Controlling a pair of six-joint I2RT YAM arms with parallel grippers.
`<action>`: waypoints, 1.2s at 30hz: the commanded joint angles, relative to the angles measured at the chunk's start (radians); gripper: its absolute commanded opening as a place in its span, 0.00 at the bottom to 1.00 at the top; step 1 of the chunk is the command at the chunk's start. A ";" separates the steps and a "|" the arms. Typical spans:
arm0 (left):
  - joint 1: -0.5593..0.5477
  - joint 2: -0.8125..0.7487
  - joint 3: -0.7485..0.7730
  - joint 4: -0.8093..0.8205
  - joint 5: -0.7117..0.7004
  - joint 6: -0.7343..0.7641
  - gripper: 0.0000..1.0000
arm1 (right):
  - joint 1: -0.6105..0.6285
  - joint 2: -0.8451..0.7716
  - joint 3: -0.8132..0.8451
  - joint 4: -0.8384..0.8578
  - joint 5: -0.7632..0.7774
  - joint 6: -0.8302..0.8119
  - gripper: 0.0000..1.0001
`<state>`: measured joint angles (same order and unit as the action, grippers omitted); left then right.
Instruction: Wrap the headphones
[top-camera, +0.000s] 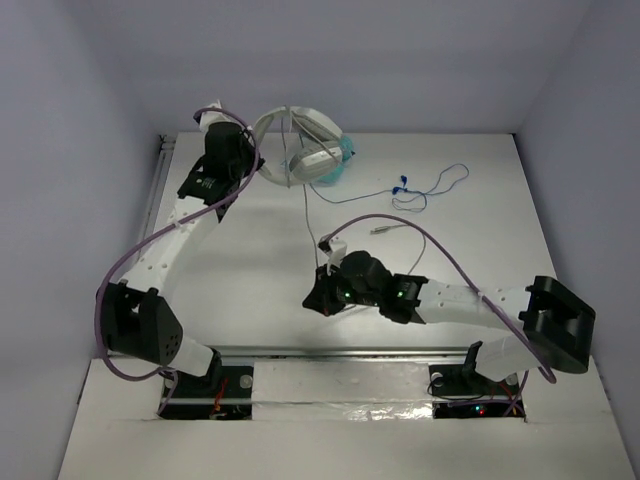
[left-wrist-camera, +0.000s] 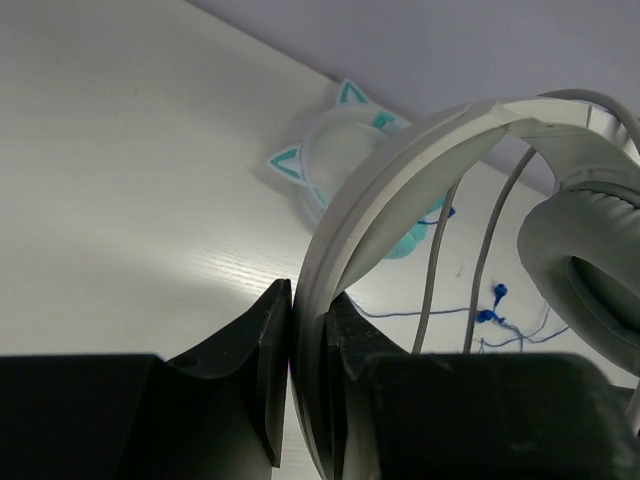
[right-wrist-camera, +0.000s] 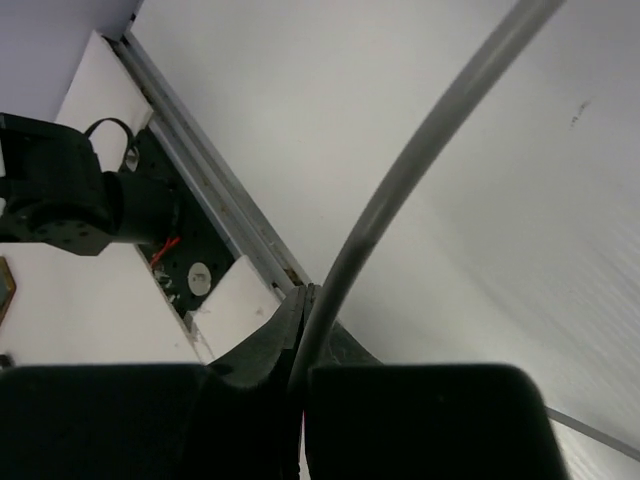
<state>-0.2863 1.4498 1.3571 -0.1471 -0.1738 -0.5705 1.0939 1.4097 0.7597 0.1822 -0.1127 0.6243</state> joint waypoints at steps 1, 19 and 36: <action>-0.053 -0.013 -0.003 0.176 -0.122 -0.075 0.00 | 0.032 -0.023 0.104 -0.160 0.050 -0.037 0.00; -0.350 -0.005 -0.151 -0.017 -0.096 0.236 0.00 | 0.109 -0.114 0.618 -0.931 0.542 -0.320 0.00; -0.390 -0.196 -0.266 -0.187 0.144 0.449 0.00 | -0.045 -0.086 0.655 -0.995 0.749 -0.460 0.00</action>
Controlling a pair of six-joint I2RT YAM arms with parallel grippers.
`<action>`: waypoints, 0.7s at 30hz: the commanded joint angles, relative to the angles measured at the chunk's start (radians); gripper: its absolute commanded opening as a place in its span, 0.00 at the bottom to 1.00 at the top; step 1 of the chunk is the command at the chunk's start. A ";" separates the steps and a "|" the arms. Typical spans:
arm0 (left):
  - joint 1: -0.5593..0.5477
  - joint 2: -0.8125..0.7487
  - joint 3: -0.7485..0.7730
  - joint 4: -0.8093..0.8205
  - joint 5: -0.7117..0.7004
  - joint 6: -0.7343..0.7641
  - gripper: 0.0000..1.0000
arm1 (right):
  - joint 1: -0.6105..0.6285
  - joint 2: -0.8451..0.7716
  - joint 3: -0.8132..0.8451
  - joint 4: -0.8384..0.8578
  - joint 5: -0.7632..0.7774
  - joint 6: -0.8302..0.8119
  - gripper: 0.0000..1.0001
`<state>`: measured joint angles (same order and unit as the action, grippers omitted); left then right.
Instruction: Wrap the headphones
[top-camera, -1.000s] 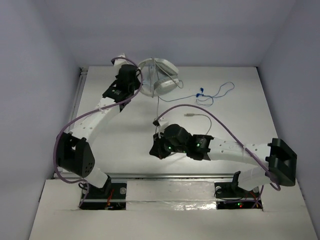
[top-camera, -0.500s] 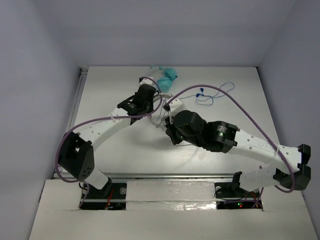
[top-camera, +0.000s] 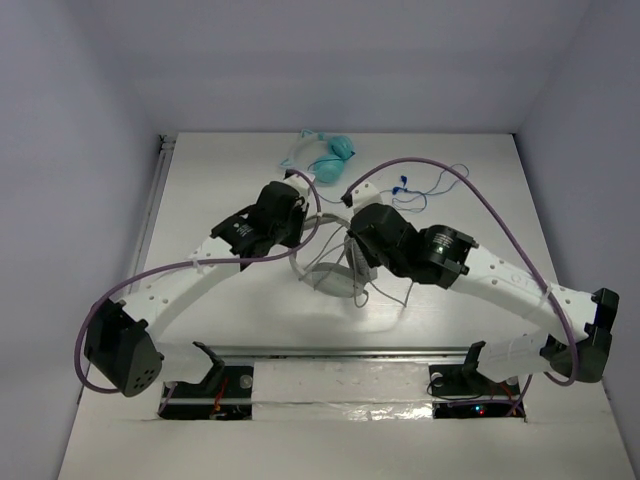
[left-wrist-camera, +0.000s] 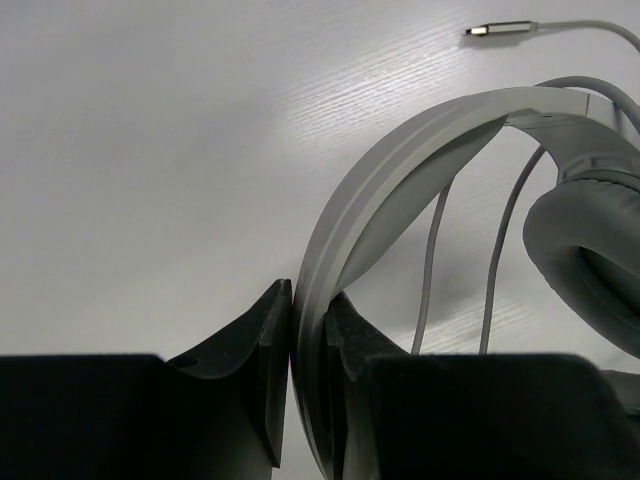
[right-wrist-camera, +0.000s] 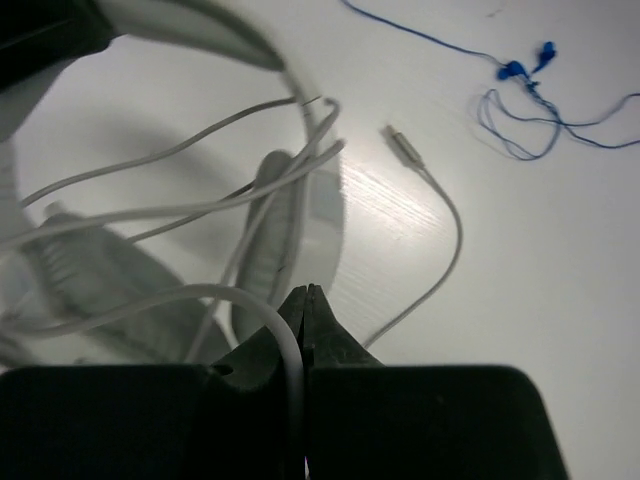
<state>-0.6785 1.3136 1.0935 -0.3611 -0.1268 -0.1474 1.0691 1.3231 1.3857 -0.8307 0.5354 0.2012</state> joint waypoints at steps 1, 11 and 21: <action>0.002 -0.063 -0.004 0.025 0.120 0.031 0.00 | -0.030 0.013 0.033 0.016 0.129 -0.043 0.00; -0.007 -0.082 -0.012 0.057 0.254 0.052 0.00 | -0.107 0.068 0.006 0.070 0.345 -0.065 0.00; 0.028 -0.085 0.068 0.068 0.438 0.032 0.00 | -0.233 0.027 -0.105 0.198 0.263 0.001 0.29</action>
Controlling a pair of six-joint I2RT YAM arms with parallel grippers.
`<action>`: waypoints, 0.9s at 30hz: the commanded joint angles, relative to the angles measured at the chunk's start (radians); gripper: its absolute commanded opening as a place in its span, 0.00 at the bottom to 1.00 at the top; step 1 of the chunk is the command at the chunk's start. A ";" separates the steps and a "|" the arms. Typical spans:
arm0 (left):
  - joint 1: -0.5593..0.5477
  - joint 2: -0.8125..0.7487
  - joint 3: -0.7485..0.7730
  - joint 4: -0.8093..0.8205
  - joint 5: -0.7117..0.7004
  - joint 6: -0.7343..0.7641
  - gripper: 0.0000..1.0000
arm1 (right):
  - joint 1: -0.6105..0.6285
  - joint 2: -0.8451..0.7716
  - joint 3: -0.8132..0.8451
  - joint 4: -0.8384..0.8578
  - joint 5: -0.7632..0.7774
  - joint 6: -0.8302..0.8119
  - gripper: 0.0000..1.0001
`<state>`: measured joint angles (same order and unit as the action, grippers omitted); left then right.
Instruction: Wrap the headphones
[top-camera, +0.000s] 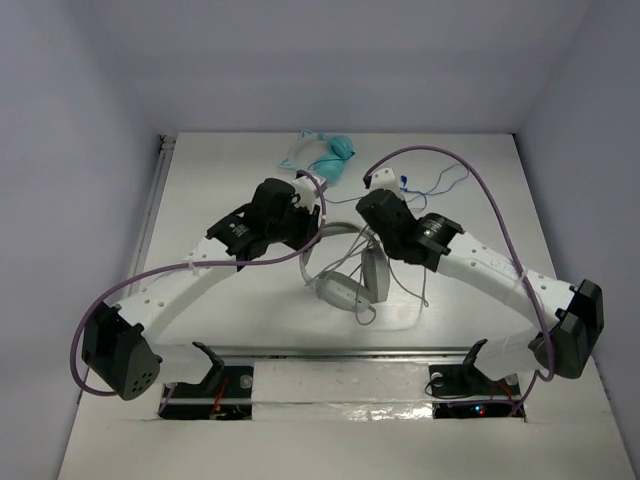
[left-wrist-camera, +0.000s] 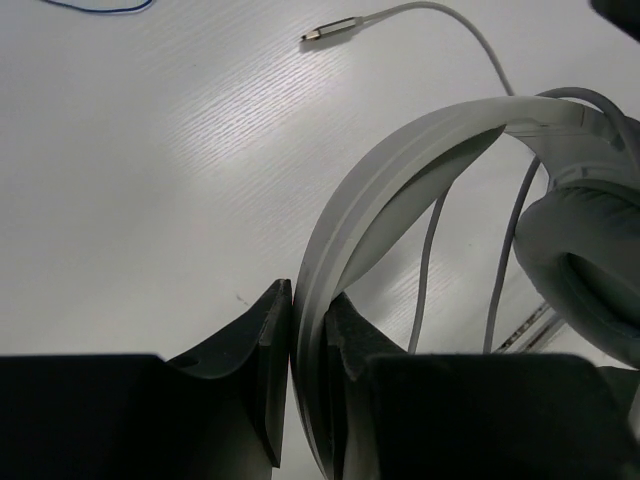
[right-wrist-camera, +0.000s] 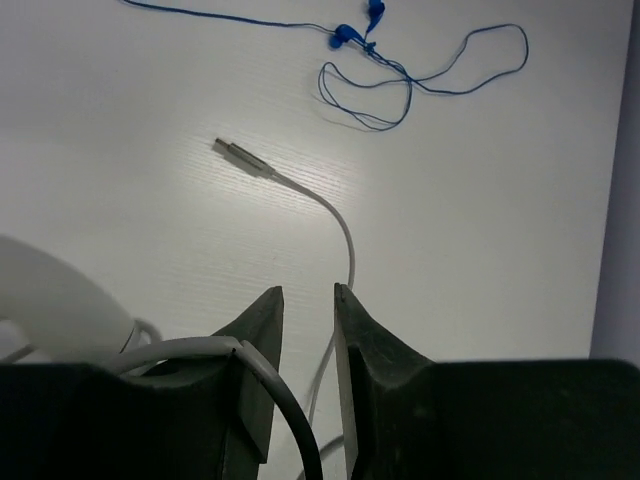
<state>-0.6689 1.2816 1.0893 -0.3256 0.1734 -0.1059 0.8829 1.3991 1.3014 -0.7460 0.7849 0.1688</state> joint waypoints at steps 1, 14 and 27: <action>0.019 -0.056 0.075 0.040 0.168 -0.014 0.00 | -0.086 -0.081 -0.039 0.147 -0.104 0.035 0.34; 0.144 -0.071 0.109 0.112 0.360 -0.073 0.00 | -0.252 -0.224 -0.319 0.572 -0.550 0.199 0.48; 0.193 -0.054 0.319 0.160 0.317 -0.182 0.00 | -0.252 -0.232 -0.609 1.060 -0.848 0.313 0.64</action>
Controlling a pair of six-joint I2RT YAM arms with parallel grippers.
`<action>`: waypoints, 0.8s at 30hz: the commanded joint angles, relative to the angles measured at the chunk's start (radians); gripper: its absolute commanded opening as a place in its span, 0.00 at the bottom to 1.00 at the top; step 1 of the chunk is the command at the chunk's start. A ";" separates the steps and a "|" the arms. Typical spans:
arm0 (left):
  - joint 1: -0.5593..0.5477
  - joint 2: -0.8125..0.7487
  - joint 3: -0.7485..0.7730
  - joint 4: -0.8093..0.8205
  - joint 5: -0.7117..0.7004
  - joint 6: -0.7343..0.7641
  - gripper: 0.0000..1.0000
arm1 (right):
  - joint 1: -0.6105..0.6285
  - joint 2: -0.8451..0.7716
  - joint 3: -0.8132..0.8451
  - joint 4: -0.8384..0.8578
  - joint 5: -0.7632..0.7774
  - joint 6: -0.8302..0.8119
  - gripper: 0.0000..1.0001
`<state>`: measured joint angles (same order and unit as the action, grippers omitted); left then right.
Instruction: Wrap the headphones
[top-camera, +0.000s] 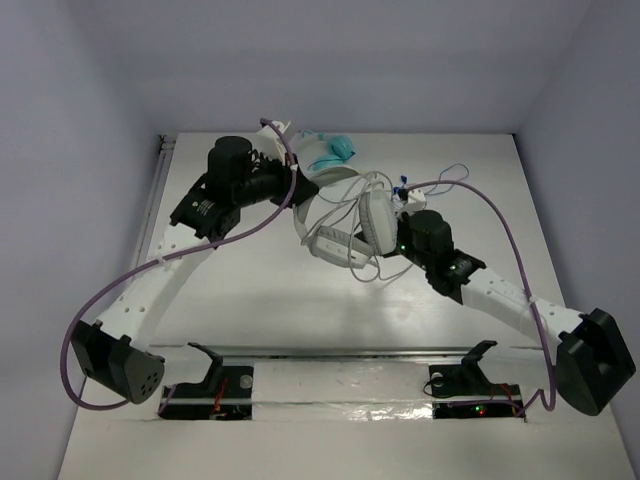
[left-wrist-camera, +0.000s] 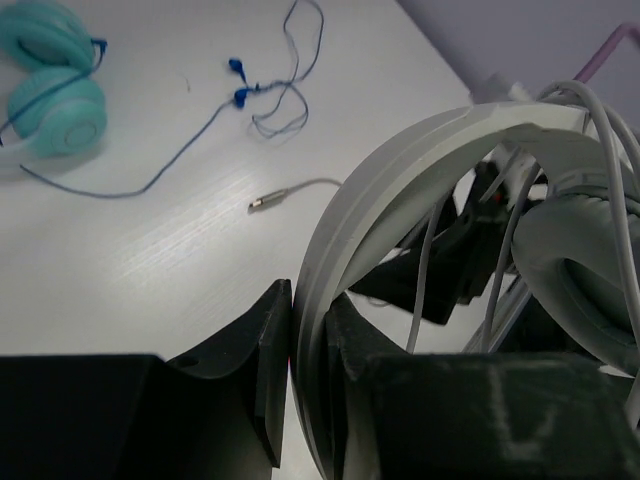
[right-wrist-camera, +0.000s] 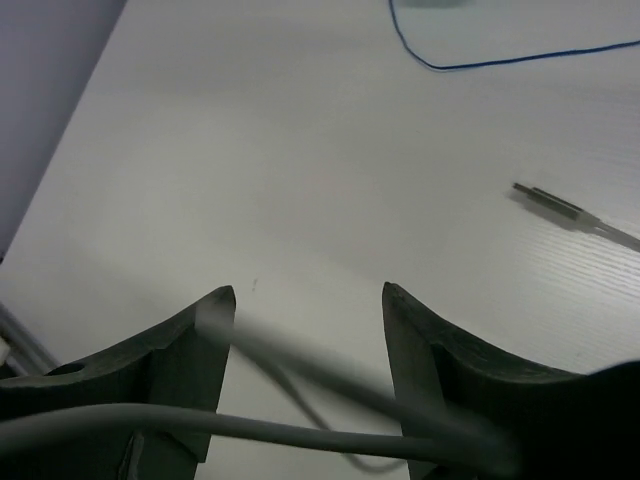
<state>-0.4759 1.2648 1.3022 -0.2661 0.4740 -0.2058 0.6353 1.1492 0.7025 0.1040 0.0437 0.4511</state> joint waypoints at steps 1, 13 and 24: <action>0.011 -0.033 0.123 0.094 0.017 -0.090 0.00 | -0.005 0.027 -0.014 0.224 -0.123 0.034 0.67; 0.072 0.021 0.275 0.059 0.084 -0.216 0.00 | -0.005 0.119 -0.089 0.384 -0.166 0.046 0.59; 0.092 0.047 0.361 0.010 0.069 -0.228 0.00 | -0.005 0.268 -0.073 0.456 -0.180 0.046 0.55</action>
<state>-0.3992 1.3289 1.5803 -0.3191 0.5262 -0.3702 0.6353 1.3903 0.6125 0.4465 -0.1062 0.4908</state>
